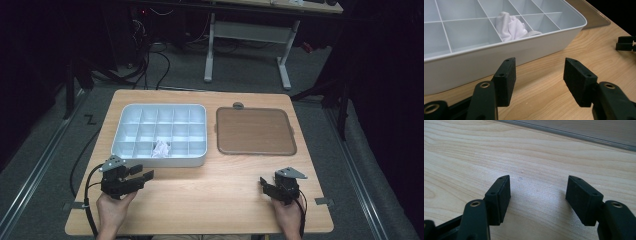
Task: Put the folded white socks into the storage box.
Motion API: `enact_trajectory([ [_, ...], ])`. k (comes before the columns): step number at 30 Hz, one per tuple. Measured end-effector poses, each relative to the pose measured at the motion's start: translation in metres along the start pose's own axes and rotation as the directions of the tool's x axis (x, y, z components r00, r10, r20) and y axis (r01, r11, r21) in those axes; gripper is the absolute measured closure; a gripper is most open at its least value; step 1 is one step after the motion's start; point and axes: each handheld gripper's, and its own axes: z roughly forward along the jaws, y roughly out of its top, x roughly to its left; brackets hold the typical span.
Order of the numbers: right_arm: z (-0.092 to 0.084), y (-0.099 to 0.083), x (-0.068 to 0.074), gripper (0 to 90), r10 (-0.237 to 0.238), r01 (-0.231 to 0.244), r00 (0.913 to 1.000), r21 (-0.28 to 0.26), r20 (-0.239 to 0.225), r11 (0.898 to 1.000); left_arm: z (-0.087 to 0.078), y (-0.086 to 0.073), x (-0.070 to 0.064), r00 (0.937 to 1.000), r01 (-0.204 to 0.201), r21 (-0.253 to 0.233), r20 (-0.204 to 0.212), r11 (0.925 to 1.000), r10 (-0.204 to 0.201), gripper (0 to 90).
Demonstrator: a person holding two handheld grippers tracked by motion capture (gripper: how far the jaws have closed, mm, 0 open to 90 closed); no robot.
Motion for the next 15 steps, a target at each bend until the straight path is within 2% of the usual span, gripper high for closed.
enact_trajectory([
  [7,0.000,0.000,0.000,37.0,0.000,0.000,1.0000,0.000,0.000,1.000,0.003,-0.008,0.001,0.9998,0.021,0.010,0.007,0.9997,-0.021,44.1],
  [15,0.000,0.000,0.000,37.0,0.000,0.000,1.0000,0.000,0.000,1.000,0.006,-0.015,0.003,0.9998,0.016,0.031,0.008,0.9994,-0.016,44.1],
])
